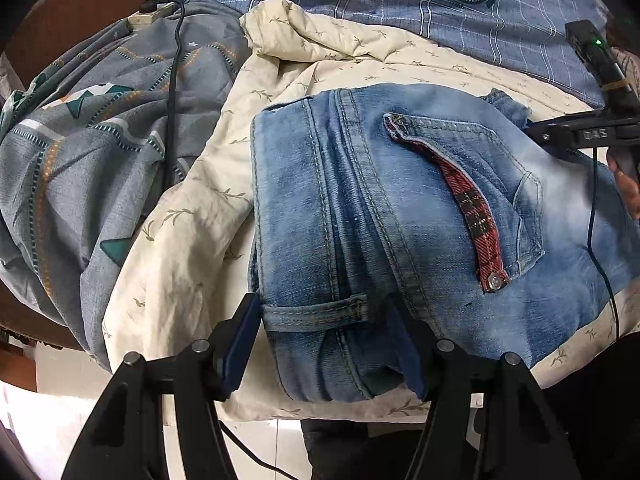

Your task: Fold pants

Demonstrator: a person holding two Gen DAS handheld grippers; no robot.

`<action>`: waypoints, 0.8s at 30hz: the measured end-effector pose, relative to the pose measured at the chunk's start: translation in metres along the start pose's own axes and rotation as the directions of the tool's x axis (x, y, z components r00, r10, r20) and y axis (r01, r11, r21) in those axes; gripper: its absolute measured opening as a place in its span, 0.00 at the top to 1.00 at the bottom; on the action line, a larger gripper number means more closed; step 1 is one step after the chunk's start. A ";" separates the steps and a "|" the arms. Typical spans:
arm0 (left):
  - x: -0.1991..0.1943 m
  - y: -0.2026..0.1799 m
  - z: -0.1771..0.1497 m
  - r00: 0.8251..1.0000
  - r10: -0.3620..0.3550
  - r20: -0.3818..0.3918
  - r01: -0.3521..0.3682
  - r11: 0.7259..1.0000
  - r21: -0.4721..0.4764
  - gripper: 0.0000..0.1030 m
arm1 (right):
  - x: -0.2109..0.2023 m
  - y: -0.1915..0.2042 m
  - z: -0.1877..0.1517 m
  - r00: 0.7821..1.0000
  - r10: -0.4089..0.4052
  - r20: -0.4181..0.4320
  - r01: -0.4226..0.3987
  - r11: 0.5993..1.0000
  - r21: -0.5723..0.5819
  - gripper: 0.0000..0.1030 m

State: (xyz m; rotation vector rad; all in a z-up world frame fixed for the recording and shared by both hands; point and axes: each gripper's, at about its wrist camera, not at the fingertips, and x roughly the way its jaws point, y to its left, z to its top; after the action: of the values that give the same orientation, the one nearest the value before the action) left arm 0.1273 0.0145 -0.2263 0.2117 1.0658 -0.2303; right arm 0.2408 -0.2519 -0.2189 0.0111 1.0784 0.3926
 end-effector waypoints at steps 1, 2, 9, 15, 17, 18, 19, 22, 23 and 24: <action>-0.001 0.000 0.000 1.000 0.002 0.001 -0.002 1.000 -0.002 0.37 | 0.001 0.003 0.001 1.000 -0.014 0.000 0.014 1.000 -0.012 0.82; -0.002 0.000 0.001 1.000 0.005 0.003 -0.005 1.000 -0.004 0.37 | 0.001 0.007 0.002 0.999 -0.044 0.005 0.045 0.999 -0.024 0.93; -0.019 0.001 0.011 0.997 0.044 0.058 -0.042 0.999 -0.026 0.37 | -0.008 0.001 0.013 0.980 -0.181 0.078 0.177 0.983 0.056 0.99; -0.037 -0.017 0.018 0.993 0.021 0.116 -0.022 1.000 0.013 0.37 | 0.013 -0.021 0.016 0.974 -0.202 0.106 0.176 0.962 0.209 0.98; -0.027 -0.022 0.017 0.995 0.037 0.093 -0.040 0.999 0.035 0.37 | 0.003 -0.033 0.012 0.983 -0.130 0.133 0.088 0.955 0.285 0.95; -0.019 -0.023 0.015 0.996 0.052 0.072 -0.056 0.997 0.053 0.37 | -0.010 -0.040 0.008 0.983 -0.085 0.160 0.026 0.941 0.338 0.95; -0.011 -0.024 0.012 0.996 0.079 0.052 -0.082 0.994 0.071 0.37 | -0.021 -0.045 0.002 0.981 -0.049 0.185 -0.023 0.929 0.369 0.95; -0.001 -0.020 0.004 0.993 0.114 0.007 -0.114 0.991 0.064 0.37 | -0.077 -0.062 -0.029 0.958 -0.056 0.281 -0.076 0.897 0.436 0.95; -0.003 -0.017 0.004 0.995 0.103 -0.001 -0.103 0.994 0.043 0.37 | -0.092 -0.066 -0.041 0.957 -0.084 0.279 -0.050 0.897 0.440 0.95; -0.009 -0.015 0.005 0.995 0.099 0.004 -0.099 0.995 0.025 0.37 | -0.105 -0.072 -0.055 0.957 -0.113 0.268 -0.020 0.894 0.448 0.95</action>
State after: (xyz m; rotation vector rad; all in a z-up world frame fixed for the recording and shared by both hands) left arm 0.1231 -0.0009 -0.2173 0.2867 1.0471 -0.1547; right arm 0.1722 -0.3620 -0.1694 0.4410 0.8565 0.0850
